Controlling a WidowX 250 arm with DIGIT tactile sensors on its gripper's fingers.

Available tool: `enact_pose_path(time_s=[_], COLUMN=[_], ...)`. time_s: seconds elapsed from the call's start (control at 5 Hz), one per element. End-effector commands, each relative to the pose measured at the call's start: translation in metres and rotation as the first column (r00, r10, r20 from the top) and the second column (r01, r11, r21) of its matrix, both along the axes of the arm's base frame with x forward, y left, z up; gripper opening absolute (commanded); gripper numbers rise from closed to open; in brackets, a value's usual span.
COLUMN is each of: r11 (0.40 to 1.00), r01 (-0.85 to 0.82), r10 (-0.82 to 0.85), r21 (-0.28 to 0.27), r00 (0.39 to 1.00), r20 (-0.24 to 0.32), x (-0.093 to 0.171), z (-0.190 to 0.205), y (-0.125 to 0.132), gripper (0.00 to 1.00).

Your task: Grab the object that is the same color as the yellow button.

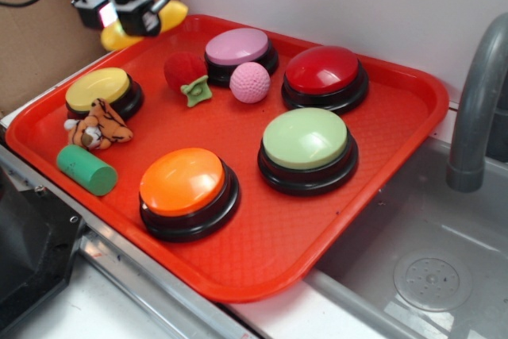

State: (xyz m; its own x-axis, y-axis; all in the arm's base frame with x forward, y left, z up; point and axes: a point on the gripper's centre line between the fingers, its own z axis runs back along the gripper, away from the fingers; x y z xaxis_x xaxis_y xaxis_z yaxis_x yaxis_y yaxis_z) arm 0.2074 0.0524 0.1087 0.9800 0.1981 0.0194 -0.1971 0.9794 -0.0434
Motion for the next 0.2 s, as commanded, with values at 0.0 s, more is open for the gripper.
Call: enact_pose_path(time_s=[0.0], r11=[0.995], r01=[0.096], r10=[-0.096], r21=[-0.004], r00=[0.995], r20=[-0.006], x=[-0.0230], z=[0.0156], y=[0.0010], gripper=[0.00])
